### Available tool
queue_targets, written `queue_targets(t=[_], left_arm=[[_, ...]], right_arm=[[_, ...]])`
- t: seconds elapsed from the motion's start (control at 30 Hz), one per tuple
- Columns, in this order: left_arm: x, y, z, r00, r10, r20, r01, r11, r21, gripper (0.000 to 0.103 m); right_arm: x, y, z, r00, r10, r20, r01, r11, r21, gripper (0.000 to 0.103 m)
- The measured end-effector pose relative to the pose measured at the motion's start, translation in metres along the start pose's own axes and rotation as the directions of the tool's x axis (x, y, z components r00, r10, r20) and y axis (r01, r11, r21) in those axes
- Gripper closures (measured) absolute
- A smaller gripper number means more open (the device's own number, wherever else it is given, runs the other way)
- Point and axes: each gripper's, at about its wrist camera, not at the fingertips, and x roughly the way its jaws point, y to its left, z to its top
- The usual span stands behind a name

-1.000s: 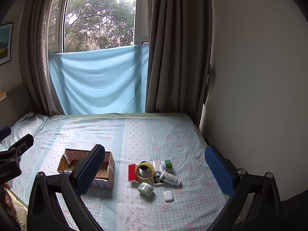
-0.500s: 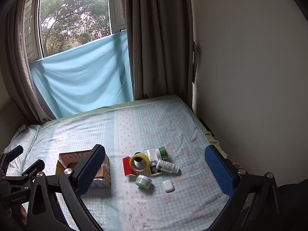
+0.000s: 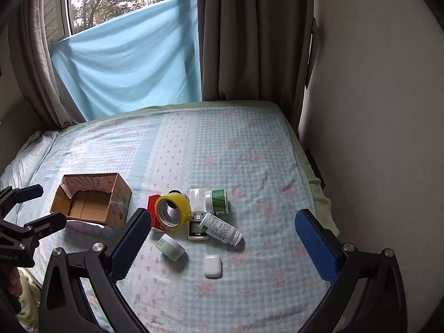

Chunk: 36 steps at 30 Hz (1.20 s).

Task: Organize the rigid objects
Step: 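Move both tools down toward the cluster of items, then grasp the yellow tape roll with the left tool while the right tool grasps the white pill bottle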

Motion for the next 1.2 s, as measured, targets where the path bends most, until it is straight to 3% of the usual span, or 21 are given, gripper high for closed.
queue_targets(t=[0.17, 0.3, 0.53, 0.73, 0.8, 0.9, 1.0, 1.2], left_arm=[[0.078, 0.003, 0.017, 0.992, -0.058, -0.116, 0.042, 0.99, -0.134, 0.0], [0.138, 0.01, 0.024, 0.976, -0.087, -0.2, 0.041, 0.973, -0.226, 0.0], [0.23, 0.017, 0.032, 0.944, -0.148, -0.294, 0.027, 0.925, -0.378, 0.0], [0.278, 0.022, 0.037, 0.927, -0.19, -0.323, 0.021, 0.887, -0.462, 0.001], [0.29, 0.023, 0.036, 0.922, -0.203, -0.331, 0.02, 0.876, -0.482, 0.005], [0.307, 0.025, 0.034, 0.912, -0.229, -0.339, 0.023, 0.856, -0.517, 0.017], [0.321, 0.025, 0.035, 0.899, -0.253, -0.357, 0.021, 0.84, -0.542, 0.026], [0.337, 0.023, 0.033, 0.874, -0.293, -0.388, 0.023, 0.823, -0.568, 0.057]], right_arm=[[0.082, -0.016, -0.01, 0.99, 0.095, -0.106, -0.102, 0.992, -0.067, 0.0], [0.148, -0.02, -0.025, 0.963, 0.16, -0.215, -0.184, 0.978, -0.097, 0.0], [0.244, -0.013, -0.051, 0.92, 0.165, -0.355, -0.255, 0.941, -0.222, 0.0], [0.281, 0.002, -0.075, 0.889, 0.141, -0.436, -0.323, 0.868, -0.377, 0.005], [0.289, 0.007, -0.082, 0.88, 0.141, -0.454, -0.347, 0.844, -0.41, 0.007], [0.302, 0.013, -0.088, 0.86, 0.154, -0.486, -0.385, 0.822, -0.419, 0.018], [0.313, 0.017, -0.09, 0.855, 0.158, -0.494, -0.397, 0.813, -0.427, 0.023], [0.329, 0.021, -0.084, 0.841, 0.189, -0.507, -0.424, 0.811, -0.402, 0.033]])
